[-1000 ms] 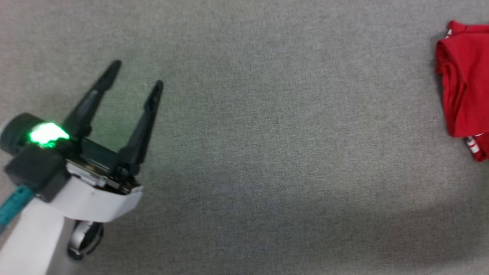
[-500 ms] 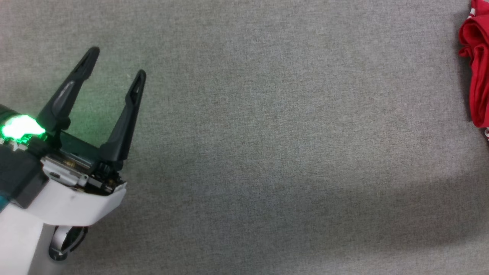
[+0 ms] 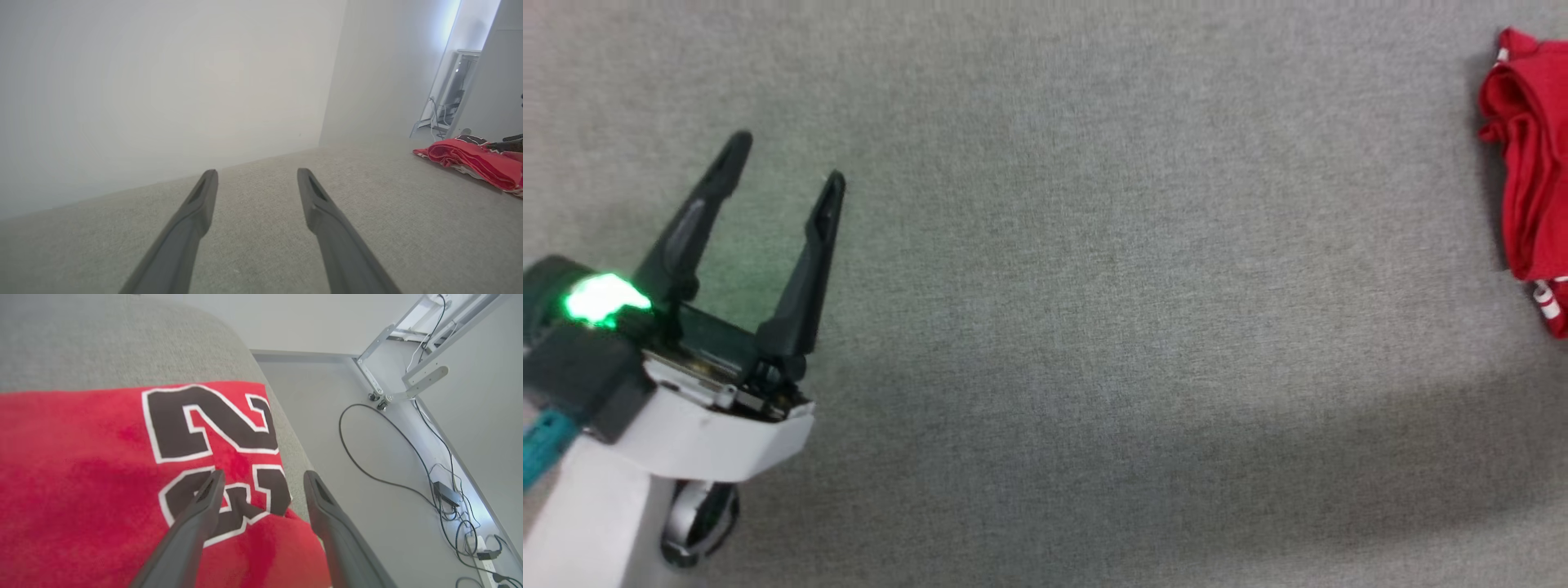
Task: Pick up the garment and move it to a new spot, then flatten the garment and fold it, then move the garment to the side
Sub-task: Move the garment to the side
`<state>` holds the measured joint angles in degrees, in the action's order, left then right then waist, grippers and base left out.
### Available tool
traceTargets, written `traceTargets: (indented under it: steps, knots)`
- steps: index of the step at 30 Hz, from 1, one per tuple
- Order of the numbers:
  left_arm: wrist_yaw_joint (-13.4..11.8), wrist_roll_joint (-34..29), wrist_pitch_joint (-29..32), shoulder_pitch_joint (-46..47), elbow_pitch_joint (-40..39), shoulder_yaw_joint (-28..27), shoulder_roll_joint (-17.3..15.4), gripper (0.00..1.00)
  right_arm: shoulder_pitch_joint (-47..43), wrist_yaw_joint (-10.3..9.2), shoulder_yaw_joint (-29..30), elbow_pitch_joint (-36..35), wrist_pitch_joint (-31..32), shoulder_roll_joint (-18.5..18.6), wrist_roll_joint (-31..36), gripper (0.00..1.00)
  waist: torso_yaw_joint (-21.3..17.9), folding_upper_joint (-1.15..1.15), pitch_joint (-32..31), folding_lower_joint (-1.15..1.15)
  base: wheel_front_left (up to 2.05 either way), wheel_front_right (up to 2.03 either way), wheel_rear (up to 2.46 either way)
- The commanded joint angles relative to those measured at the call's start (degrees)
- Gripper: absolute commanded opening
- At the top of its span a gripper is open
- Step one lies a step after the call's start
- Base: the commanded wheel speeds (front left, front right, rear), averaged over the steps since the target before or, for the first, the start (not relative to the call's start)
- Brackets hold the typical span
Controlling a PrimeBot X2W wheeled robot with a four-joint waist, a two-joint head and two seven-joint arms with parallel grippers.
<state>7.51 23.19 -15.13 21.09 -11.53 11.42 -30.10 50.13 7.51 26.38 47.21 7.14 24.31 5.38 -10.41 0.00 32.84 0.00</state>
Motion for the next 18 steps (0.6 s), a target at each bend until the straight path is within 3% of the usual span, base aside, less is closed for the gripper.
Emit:
traceTargets:
  steps: [1,5,18]
  knots:
    - [-0.1,-0.1,0.1,-1.2,1.2,0.0,1.1,1.00,-0.1,-0.05,-1.4,0.5,-0.8,0.8,-0.8,1.00,1.2,0.00,-3.9,0.00,0.00,0.00,0.00]
    - [-0.1,0.2,0.0,-3.4,5.2,0.0,3.7,1.00,-2.7,-0.04,-7.2,0.7,-2.5,1.6,-3.0,1.00,2.8,0.00,-9.0,0.00,0.00,0.00,0.00]
    - [-0.1,0.1,0.0,-12.7,15.4,-4.4,11.5,1.00,-15.2,-0.04,-28.9,-6.9,-4.1,-3.3,-18.0,1.00,9.0,0.00,-21.7,0.00,0.00,0.00,0.00]
